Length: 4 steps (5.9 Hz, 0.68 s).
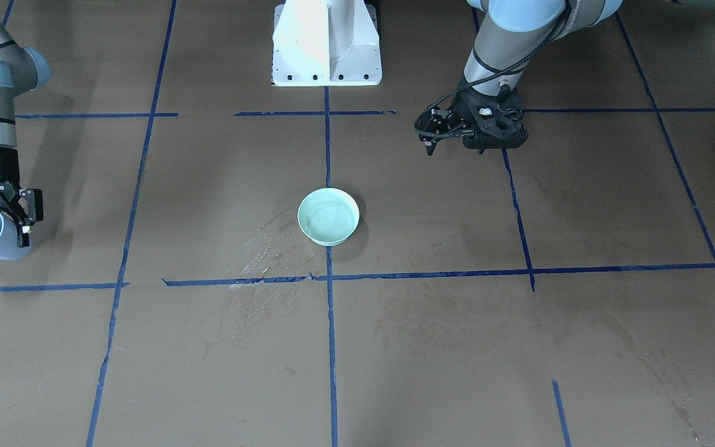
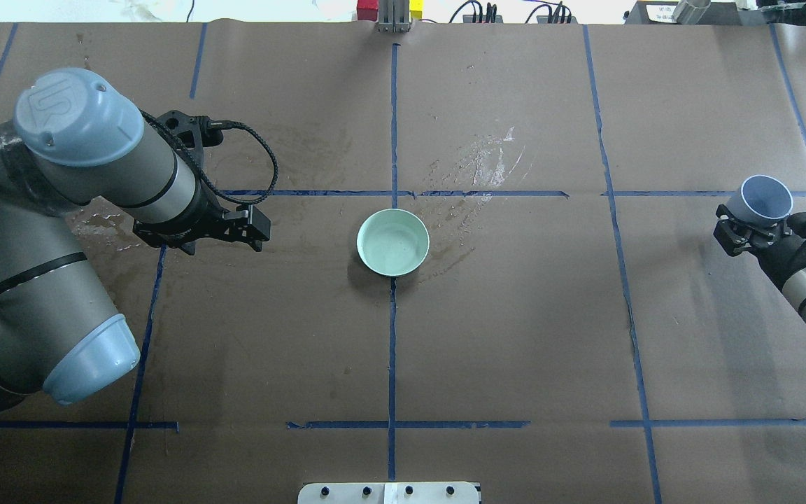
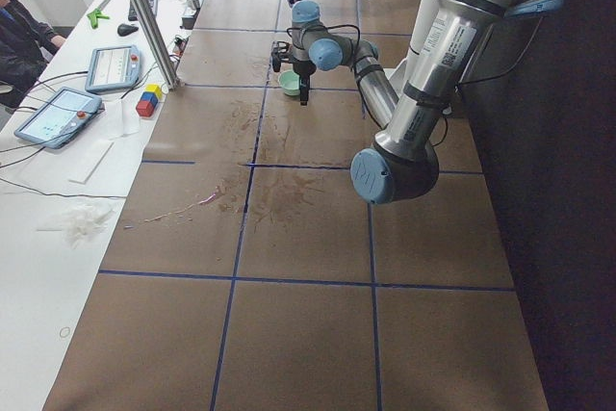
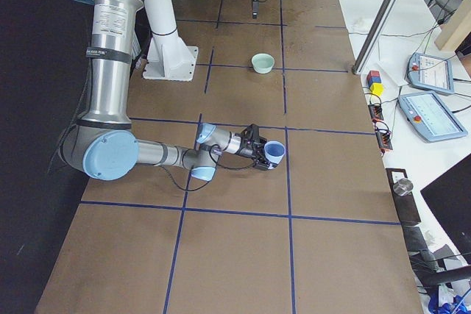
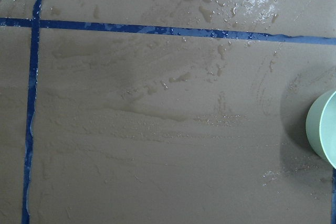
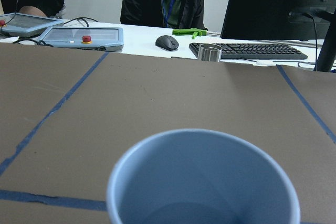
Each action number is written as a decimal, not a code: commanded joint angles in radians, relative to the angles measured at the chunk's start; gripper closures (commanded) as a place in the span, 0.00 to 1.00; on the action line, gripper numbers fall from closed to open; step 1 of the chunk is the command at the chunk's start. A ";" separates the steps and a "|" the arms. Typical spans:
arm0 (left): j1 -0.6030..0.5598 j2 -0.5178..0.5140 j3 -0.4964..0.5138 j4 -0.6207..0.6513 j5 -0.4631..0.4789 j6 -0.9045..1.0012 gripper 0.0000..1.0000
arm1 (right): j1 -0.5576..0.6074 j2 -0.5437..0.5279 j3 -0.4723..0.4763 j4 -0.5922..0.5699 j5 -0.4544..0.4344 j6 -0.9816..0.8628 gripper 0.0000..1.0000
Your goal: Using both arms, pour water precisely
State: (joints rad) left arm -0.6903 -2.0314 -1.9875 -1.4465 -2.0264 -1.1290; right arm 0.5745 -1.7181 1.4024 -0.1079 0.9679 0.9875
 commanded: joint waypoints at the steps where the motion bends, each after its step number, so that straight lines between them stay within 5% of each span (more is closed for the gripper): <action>1: 0.000 -0.001 0.000 0.000 0.000 0.000 0.00 | -0.001 0.002 -0.025 0.031 0.000 -0.006 0.44; 4: 0.000 0.000 0.001 0.000 0.000 0.002 0.00 | -0.001 0.002 -0.025 0.033 0.000 -0.006 0.35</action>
State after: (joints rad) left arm -0.6903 -2.0311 -1.9876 -1.4466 -2.0264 -1.1278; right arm 0.5738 -1.7166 1.3772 -0.0756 0.9679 0.9808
